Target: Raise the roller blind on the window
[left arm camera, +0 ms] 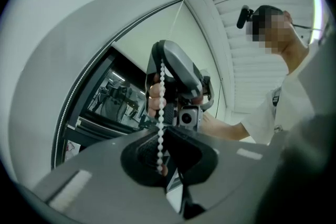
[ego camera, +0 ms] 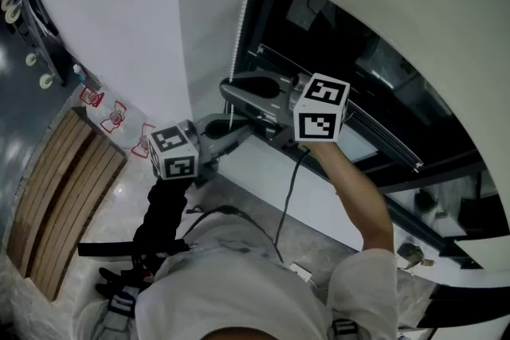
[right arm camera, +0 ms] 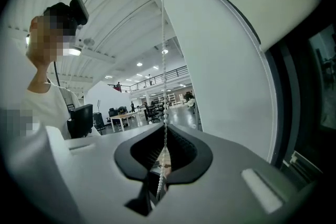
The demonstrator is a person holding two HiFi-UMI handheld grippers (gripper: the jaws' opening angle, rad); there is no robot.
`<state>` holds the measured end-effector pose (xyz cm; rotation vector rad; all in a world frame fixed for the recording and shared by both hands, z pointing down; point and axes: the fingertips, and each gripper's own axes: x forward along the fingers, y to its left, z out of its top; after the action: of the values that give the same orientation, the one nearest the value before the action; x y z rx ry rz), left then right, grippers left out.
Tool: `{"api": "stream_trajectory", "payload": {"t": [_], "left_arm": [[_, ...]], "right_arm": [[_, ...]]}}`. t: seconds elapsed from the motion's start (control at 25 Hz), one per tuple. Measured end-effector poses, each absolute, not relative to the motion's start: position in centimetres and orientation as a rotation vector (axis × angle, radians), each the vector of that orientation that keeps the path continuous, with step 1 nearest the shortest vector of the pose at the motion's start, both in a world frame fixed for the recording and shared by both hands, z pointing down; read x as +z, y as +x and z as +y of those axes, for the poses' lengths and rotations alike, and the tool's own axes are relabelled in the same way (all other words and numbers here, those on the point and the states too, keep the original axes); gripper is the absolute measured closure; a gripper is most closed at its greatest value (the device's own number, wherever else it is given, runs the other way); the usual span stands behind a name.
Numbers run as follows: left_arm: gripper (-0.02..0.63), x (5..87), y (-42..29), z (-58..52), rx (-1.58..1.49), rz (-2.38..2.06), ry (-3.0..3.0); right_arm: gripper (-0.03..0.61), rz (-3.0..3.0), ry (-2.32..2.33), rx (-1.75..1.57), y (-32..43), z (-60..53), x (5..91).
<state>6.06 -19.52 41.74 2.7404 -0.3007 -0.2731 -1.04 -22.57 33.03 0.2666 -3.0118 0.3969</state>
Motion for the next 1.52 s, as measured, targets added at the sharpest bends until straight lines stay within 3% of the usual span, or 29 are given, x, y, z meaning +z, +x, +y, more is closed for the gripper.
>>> {"api": "stream_trajectory", "payload": {"t": [0.32,0.4,0.56,1.04,1.52], "left_arm": [[0.615,41.3,6.1,-19.5,-0.276,-0.29,2.754],[0.615,41.4,6.2,-19.5,-0.275,-0.286,2.758],[0.615,41.7,6.2,-19.3,-0.272,-0.284,2.754],[0.615,41.8,5.8,-19.4,-0.293,-0.306,2.751],[0.615,41.7,5.8,-19.8,-0.299,-0.313,2.746]], "right_arm": [[0.549,-3.061,0.255,0.388,-0.2,-23.2,32.9],[0.455,-3.066,0.247,0.357,-0.2,-23.5,32.2],[0.419,-3.149,0.28,0.308,0.1,-25.3,27.4],[0.454,-3.371,0.389,-0.099,1.0,-28.9,7.7],[0.468,-3.408,0.391,-0.158,1.2,-30.8,1.0]]}}
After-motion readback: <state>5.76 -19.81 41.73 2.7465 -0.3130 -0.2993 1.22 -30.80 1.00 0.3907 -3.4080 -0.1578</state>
